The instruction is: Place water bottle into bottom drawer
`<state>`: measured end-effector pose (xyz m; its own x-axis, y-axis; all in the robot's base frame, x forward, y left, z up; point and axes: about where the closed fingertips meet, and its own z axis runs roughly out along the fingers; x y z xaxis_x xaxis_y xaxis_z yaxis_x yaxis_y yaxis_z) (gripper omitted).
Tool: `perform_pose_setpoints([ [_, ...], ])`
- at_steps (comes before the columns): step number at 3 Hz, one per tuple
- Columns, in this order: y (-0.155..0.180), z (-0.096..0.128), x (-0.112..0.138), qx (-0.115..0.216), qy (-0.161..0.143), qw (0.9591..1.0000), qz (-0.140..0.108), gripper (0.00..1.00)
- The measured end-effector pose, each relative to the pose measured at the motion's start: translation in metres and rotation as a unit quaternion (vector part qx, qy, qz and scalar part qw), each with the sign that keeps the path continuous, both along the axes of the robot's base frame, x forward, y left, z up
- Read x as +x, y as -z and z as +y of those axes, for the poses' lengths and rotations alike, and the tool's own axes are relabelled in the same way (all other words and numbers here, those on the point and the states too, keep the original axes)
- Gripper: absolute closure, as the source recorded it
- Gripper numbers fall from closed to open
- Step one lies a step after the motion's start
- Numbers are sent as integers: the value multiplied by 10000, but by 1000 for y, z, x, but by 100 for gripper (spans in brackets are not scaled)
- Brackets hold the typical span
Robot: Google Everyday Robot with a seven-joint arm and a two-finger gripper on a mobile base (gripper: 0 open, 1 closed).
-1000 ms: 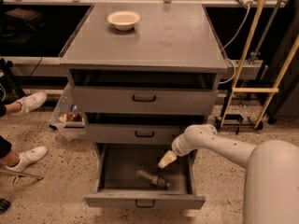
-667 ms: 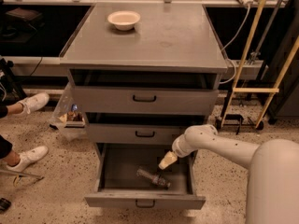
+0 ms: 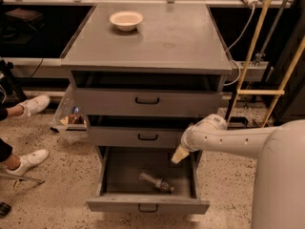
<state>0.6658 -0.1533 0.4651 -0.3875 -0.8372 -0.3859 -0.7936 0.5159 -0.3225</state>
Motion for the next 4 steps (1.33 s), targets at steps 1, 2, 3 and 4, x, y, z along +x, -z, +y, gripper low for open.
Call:
perform_pose_setpoints([
  [1,-27,-2,-12,-212,-99,9996,-170,0],
  [2,-27,-2,-12,-212,-98,9996,-169,0],
  [3,-36,-5,-28,-430,69,9989,158,0],
  [4,-74,12,-71,-1120,88,9923,531,0],
])
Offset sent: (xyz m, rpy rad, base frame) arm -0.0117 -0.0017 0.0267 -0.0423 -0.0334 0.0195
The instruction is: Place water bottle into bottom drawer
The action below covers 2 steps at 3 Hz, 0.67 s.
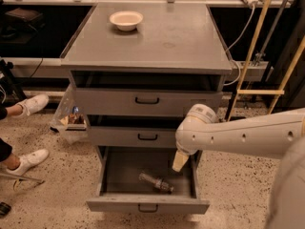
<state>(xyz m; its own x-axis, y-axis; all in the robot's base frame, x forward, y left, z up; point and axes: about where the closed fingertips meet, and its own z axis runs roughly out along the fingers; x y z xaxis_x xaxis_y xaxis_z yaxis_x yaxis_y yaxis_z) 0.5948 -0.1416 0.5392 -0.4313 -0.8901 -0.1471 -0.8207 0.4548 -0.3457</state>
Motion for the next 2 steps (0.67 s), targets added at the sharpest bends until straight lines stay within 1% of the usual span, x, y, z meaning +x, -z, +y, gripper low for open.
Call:
perform_pose_setpoints([
  [1,-48,34,-44,-948,-446,9941,-270,0],
  [2,-72,32,-67,-1357,-473,9883,-521,0],
])
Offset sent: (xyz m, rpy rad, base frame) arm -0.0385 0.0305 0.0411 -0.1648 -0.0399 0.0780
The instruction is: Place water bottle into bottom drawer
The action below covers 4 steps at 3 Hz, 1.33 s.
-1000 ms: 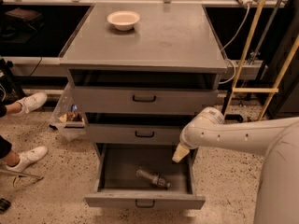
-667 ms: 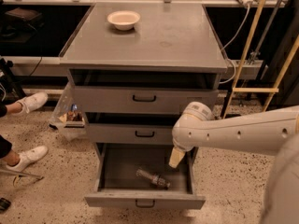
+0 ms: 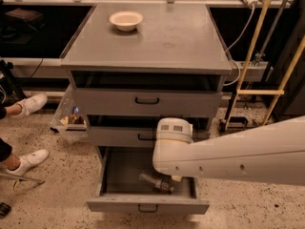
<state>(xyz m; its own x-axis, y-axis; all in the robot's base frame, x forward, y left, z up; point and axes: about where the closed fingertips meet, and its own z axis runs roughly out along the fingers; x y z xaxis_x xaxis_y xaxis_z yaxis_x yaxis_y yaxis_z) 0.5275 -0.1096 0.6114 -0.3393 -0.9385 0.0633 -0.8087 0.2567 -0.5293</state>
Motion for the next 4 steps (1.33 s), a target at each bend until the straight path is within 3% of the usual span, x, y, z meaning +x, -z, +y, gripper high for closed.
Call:
perform_pose_setpoints([
  [1,0,0,0,1,2,10000,1,0],
  [2,-35,-25,10,-99,323,9994,-56,0],
  [3,-130,-88,7,-91,1144,9928,-353,0],
  [4,-238,-127,-17,-113,1837,9789,-886,0],
])
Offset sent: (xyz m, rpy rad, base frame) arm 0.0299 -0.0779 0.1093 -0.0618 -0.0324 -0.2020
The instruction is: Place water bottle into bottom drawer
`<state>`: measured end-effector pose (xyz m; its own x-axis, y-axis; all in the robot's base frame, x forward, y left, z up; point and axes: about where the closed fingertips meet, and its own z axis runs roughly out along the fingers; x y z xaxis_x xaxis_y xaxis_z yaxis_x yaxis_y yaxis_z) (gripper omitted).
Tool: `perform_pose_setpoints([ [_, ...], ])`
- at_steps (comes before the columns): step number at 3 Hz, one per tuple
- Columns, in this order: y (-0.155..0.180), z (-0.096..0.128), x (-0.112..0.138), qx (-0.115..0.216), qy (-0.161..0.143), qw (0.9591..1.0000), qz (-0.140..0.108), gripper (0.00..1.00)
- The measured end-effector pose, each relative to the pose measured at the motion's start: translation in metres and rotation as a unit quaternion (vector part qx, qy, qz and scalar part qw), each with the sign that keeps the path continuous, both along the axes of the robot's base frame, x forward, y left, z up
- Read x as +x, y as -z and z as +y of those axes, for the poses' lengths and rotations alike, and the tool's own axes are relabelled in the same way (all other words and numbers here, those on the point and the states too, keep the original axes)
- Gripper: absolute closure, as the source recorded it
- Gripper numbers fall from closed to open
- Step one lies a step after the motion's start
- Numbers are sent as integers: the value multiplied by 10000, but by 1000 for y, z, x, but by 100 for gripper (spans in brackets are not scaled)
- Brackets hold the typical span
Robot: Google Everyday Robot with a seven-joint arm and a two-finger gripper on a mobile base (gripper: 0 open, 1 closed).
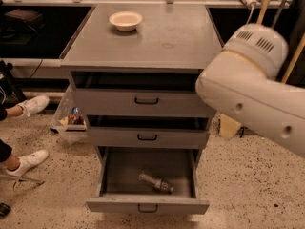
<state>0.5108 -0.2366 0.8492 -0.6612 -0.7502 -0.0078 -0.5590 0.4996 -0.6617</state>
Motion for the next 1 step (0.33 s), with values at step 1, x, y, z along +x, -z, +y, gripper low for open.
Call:
perform_pose_setpoints([
  [1,-13,-4,-5,-37,117,9999,-39,0],
])
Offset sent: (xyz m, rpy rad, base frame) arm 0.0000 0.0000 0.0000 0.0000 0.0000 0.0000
